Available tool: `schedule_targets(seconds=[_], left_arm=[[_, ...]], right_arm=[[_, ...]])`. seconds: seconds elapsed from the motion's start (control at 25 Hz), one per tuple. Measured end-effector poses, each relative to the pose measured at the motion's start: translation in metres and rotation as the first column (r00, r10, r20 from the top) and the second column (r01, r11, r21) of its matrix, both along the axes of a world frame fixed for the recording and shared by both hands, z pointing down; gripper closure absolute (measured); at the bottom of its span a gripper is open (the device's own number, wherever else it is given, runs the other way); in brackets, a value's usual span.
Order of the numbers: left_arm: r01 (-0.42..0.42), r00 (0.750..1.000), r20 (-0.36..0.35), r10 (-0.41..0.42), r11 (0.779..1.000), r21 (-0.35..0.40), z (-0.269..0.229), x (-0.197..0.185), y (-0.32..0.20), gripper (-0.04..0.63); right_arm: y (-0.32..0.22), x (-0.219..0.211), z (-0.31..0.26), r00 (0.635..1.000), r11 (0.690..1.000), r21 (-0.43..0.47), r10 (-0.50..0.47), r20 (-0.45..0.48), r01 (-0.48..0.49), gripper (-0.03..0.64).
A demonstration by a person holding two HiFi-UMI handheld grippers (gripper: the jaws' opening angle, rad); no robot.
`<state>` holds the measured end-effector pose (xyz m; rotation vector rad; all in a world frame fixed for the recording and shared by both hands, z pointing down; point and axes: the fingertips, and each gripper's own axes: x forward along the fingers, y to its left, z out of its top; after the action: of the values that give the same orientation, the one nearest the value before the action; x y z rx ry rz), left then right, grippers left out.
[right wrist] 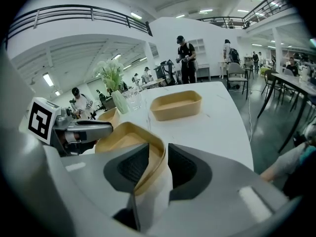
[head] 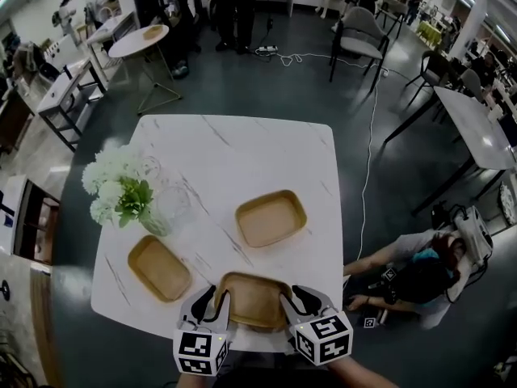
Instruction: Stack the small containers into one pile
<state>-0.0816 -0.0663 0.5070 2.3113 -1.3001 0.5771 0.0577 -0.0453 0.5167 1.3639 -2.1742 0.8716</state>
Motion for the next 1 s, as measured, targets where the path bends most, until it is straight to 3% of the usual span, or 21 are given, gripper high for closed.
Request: schedule_targets(seconds=[0.48, 0.68, 1.0], left_arm=[[0.018, 1.0, 0.0, -0.018, 0.998, -0.065, 0.02, -0.001, 0.009, 0.485], [0.048, 0.998, -0.025, -0.05, 0.996, -0.079, 0.02, -0.003, 0.011, 0.572], [0.075, 0.995, -0.056, -0.08, 0.993, -0.089, 0.013, 0.002, 0.015, 0.578]], right_arm=[[0.009, -0.009, 0.019, 1.0, 0.999, -0.051, -0.005, -0.014, 0.004, 0.514], [0.009, -0.003, 0.02, 1.0, 0.998, -0.06, 0.023, -0.017, -0.024, 0.553], [0.005, 0.006, 0.017, 0.998, 0.997, -0.056, 0.054, -0.038, -0.056, 0.58]])
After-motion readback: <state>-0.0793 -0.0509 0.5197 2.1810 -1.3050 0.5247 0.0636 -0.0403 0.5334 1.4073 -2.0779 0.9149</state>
